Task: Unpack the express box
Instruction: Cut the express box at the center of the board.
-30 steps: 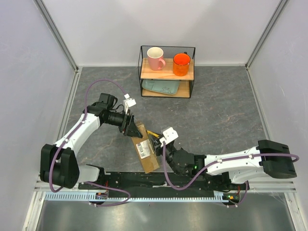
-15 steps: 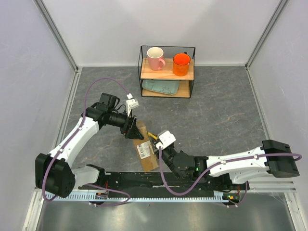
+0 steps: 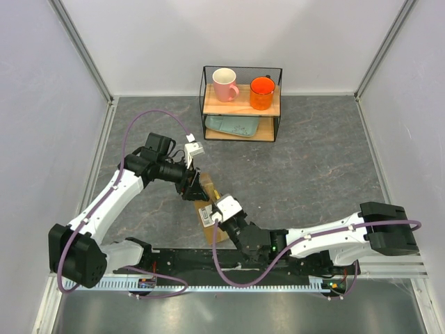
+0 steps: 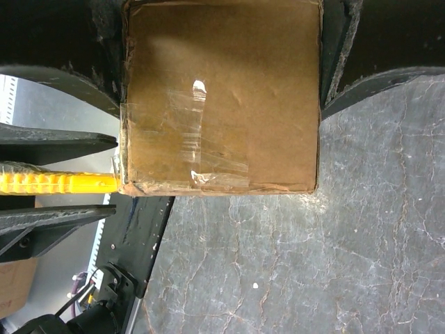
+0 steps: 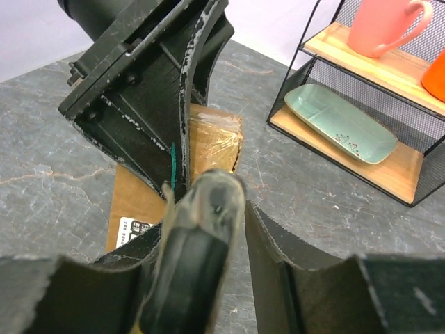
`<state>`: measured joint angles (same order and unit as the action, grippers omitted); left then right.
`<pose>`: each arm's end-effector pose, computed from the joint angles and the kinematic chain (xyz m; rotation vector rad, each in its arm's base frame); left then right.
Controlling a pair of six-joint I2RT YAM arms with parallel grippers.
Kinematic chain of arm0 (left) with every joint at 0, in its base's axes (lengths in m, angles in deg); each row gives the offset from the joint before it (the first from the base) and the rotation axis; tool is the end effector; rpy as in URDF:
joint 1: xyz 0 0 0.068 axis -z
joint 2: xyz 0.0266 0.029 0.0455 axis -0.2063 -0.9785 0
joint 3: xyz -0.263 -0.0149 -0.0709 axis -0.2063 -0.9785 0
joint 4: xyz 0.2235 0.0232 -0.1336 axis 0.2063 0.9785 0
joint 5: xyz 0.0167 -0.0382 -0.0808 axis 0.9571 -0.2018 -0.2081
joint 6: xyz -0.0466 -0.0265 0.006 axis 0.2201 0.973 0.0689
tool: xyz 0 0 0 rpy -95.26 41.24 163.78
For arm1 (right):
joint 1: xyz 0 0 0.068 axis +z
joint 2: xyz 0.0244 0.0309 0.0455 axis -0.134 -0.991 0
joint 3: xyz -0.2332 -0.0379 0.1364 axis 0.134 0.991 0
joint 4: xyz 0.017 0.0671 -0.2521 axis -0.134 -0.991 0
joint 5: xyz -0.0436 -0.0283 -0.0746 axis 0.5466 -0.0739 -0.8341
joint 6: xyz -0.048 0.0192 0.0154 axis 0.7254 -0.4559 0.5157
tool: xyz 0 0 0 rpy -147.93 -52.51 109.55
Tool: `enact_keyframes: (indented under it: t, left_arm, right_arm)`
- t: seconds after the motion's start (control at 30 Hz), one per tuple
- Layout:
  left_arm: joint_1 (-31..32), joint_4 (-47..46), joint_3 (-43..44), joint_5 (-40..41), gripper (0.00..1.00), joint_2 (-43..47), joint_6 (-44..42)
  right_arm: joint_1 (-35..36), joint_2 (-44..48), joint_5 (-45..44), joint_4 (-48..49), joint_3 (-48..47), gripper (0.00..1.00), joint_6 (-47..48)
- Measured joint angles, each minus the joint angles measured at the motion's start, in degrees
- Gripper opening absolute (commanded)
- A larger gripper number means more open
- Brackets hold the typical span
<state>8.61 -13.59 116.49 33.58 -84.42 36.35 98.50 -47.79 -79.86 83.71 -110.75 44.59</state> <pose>0.2055 -0.1071 0.2804 1.0840 2.1055 -1.1730 0.0266 0.2900 0.2652 -0.5503 1.4788 0.3097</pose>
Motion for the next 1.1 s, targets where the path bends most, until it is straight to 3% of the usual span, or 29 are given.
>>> enact_keyframes:
  t: [0.13,0.37,0.47,0.57,1.1]
  left_arm:
    - [0.3,0.0,0.2,0.2,0.18,0.0,-0.4]
    - [0.6,-0.5,0.2,0.3,0.18,0.4,-1.0]
    - [0.6,-0.9,0.2,0.3,0.18,0.4,-1.0]
    - [0.6,-0.9,0.2,0.4,0.18,0.4,-1.0]
    - [0.6,-0.9,0.2,0.8,0.18,0.7,-1.0]
  right_arm:
    - [0.2,-0.2,-1.5,5.3,0.3,0.28,3.0]
    - [0.5,1.4,-2.3,10.9,2.8,0.20,5.6]
    - [0.5,1.6,-2.3,11.3,2.8,0.22,6.1]
    - [0.5,1.6,-2.3,11.4,2.8,0.32,6.3]
    - [0.5,-0.7,-2.4,16.5,2.5,0.32,12.3]
